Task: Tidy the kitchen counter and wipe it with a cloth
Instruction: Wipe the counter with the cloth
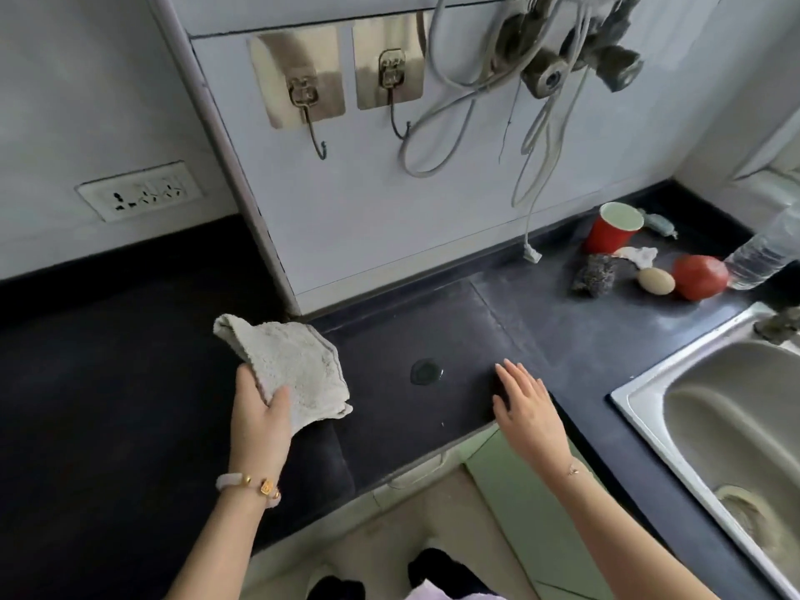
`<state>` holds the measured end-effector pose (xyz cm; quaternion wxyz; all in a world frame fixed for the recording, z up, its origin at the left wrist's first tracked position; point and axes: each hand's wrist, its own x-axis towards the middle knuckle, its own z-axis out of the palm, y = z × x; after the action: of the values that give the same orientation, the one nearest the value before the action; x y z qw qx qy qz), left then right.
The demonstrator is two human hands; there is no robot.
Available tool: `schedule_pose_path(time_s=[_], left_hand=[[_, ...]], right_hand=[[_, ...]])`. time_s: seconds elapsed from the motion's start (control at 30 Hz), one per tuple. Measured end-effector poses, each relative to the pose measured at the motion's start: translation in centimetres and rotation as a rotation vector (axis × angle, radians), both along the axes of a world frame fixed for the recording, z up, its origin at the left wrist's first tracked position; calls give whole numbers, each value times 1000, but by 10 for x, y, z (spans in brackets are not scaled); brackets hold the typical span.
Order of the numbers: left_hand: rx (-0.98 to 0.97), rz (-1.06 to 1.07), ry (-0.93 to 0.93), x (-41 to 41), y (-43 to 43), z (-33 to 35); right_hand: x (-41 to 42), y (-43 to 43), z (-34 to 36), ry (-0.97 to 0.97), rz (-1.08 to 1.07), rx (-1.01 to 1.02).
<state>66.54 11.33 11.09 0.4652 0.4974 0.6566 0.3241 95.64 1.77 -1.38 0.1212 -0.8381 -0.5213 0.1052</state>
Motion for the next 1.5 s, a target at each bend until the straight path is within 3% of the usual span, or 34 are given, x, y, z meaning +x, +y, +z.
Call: schedule_pose_path(time_s=[0.17,0.27,0.43,0.8,0.87,0.97,1.37,1.5], left_hand=[[160,-94,341,33,-15,8],[83,-318,479,65,-15,-19],[-188,-424,356,112,-12,-59],[-39,-228,177,114,9,-74],[53,-373,277,120,16,-83],[40,-615,387,129,25,-96],[103,-1102,691,120,14,-107],[130,-1145,812,106,10,-109]], right_hand=[[27,3,-7,10,113,-41],[29,0,-12,-13,140,-13],[30,-4,-17,-7,140,24],[26,-2,-17,-55,105,-9],[25,-2,-17,-65,97,-25],[25,-1,-18,-82,87,-46],[23,-2,-20,-111,86,-57],[24,-3,-19,-106,90,-51]])
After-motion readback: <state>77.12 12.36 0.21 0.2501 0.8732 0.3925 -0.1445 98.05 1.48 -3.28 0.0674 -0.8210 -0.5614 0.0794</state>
